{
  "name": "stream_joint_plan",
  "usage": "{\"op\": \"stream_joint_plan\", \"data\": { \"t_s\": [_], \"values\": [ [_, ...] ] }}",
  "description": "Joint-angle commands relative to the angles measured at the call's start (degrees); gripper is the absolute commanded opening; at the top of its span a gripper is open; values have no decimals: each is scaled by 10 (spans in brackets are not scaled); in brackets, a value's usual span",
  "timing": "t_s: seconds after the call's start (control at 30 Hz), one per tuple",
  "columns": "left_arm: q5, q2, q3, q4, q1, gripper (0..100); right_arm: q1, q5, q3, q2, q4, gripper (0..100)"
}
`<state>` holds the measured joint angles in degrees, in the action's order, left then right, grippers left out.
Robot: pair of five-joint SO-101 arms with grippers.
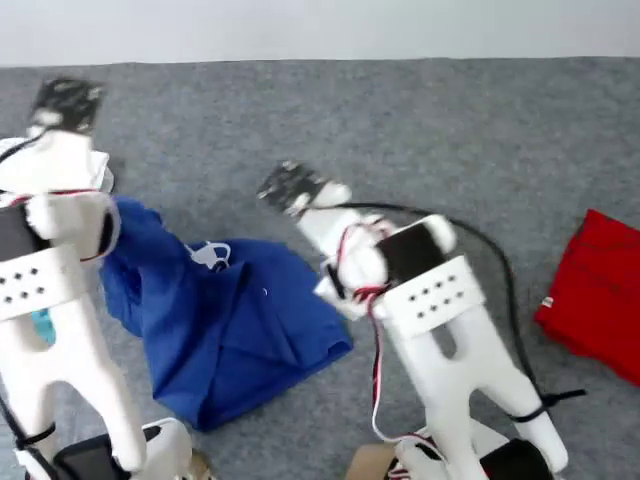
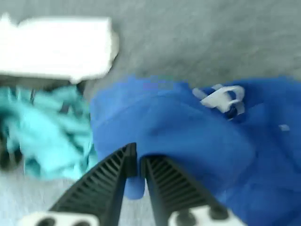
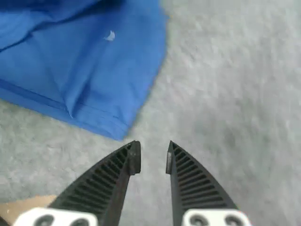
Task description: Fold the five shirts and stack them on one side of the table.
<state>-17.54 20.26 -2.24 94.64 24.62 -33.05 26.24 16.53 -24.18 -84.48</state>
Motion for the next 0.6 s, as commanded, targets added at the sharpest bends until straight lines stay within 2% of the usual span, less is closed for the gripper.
{"op": "stream_joint_plan", "data": {
  "t_s": [0.0,0.1,0.27,0.57],
  "values": [
    [1,5,-46,-34,56,3,-47,-7,33,-11,80,105],
    [0,5,-84,-61,84,3,-87,-6,78,-3,146,109],
    [0,5,-138,-106,124,3,-136,-6,91,79,206,192],
    [-23,5,-209,-170,166,3,-186,62,-13,229,220,199]
  ]
}}
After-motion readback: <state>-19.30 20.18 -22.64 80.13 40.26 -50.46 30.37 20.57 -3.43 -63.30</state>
